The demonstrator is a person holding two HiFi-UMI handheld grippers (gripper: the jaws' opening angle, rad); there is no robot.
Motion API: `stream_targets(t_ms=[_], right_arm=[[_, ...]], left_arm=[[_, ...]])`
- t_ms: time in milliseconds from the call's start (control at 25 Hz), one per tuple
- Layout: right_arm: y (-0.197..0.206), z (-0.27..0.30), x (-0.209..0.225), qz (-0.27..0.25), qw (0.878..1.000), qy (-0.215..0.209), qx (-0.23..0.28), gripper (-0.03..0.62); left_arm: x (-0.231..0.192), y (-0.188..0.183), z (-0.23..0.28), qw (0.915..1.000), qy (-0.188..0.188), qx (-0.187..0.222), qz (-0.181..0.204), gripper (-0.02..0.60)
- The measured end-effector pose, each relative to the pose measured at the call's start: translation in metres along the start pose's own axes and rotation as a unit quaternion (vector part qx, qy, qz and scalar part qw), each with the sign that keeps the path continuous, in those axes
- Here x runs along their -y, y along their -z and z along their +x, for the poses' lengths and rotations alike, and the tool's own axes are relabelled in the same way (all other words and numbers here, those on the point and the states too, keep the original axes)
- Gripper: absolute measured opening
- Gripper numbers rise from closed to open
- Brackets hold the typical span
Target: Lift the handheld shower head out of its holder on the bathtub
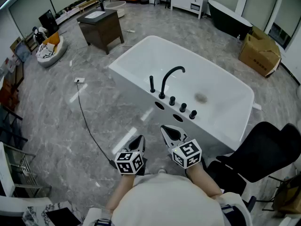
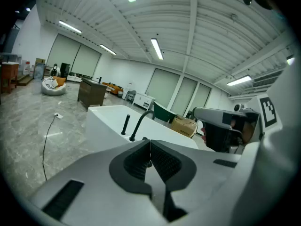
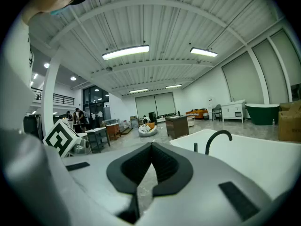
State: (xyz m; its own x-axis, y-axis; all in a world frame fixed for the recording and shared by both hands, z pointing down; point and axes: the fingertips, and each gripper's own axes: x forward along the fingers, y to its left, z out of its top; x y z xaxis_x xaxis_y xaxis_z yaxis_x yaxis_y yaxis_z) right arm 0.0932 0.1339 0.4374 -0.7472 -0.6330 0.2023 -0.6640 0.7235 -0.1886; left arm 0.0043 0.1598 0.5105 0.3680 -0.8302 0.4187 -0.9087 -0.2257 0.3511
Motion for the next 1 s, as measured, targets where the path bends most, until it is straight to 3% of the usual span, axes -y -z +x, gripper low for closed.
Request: stream_targets(t_ms=[600, 840, 1000], right_arm=[[-0.004, -0.008, -0.006, -0.009, 1.000, -0.003, 0.014, 0.018], [-0.006, -0.018, -0.003, 0.033, 0.999, -0.019, 0.034, 0.018], [-0.002, -0.021, -0.001, 0.026, 0.999, -0.022, 0.028, 0.018]], left_arm=[[0.005, -0.008, -0.004, 0.9997, 0.000, 0.023, 0.006, 0.020], [0.015, -0.001, -0.003, 0.9997, -0.002, 0.026, 0.002, 0.020], [0.021, 0.005, -0.002, 0.9997, -0.004, 0.024, 0.000, 0.020]])
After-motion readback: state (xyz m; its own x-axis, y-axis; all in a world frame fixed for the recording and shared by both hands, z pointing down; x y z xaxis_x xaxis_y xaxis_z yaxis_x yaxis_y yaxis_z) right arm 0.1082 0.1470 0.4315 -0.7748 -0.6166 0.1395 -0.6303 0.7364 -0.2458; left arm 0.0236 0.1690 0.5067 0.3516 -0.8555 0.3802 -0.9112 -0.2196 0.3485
